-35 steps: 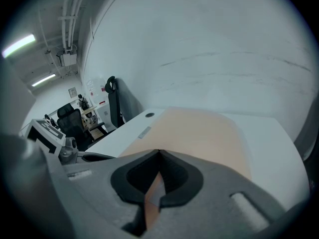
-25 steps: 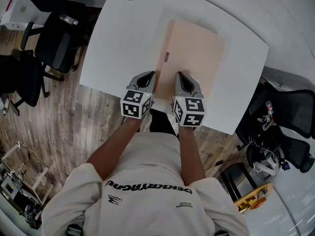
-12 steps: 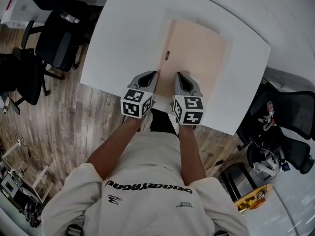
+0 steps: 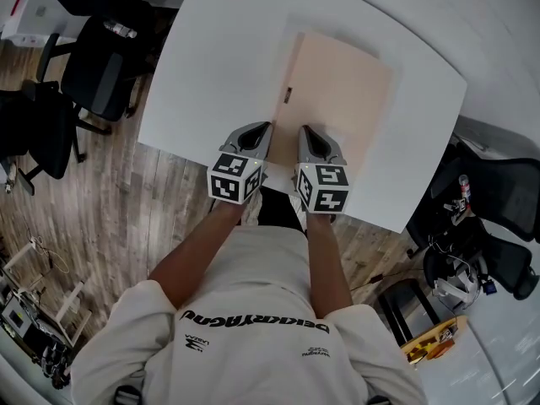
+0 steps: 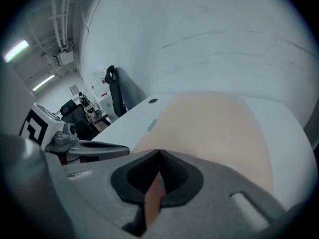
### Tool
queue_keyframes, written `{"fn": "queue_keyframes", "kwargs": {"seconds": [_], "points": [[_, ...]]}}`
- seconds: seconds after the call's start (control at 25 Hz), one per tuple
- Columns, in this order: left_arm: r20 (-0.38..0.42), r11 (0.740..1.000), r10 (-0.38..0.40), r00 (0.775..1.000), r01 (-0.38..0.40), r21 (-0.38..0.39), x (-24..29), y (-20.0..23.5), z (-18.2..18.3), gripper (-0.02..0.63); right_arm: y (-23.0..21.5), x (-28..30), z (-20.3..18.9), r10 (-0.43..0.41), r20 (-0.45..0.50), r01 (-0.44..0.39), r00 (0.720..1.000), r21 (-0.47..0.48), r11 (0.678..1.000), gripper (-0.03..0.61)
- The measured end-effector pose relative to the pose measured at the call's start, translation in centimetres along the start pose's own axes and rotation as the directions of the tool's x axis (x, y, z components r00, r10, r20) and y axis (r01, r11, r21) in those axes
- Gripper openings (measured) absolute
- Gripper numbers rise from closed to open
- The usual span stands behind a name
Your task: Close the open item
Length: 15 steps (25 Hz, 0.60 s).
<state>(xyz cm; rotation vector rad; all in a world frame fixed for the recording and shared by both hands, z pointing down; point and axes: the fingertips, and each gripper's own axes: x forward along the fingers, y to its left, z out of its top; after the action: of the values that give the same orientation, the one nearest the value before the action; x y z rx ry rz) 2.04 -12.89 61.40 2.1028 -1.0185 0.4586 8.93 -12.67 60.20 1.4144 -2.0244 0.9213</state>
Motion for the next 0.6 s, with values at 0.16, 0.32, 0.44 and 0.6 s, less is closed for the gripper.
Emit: {"fn": "queue_keyframes", "kwargs": {"seconds": [0.16, 0.32, 0.44, 0.6], "points": [[-0.001, 1.000, 0.001, 1.000, -0.001, 0.000, 0.02, 0.01, 0.03, 0.002, 0.06, 0.30, -0.26, 0.003, -0.015, -0.003, 1.000, 0.000, 1.000, 0.002], [0.001, 1.000, 0.002, 1.000, -0.002, 0.002, -0.01, -0.01, 0.00, 0.003, 0.13, 0.40, -0.40, 0.005, -0.022, -0.005, 1.000, -0.001, 1.000, 0.002], [0.002, 1.000, 0.002, 1.000, -0.002, -0.001, -0.03, 0.02, -0.02, 0.002, 0.33, 0.52, -0.59, 0.011, -0.035, -0.012, 0.999, -0.012, 1.000, 0.002], [0.001, 1.000, 0.001, 1.000, -0.001, -0.001, -0.06, -0.07, 0.02, 0.003, 0.49, 0.63, -0.87, 0.021, -0.059, -0.023, 0.998, -0.022, 0.999, 0.002]]}}
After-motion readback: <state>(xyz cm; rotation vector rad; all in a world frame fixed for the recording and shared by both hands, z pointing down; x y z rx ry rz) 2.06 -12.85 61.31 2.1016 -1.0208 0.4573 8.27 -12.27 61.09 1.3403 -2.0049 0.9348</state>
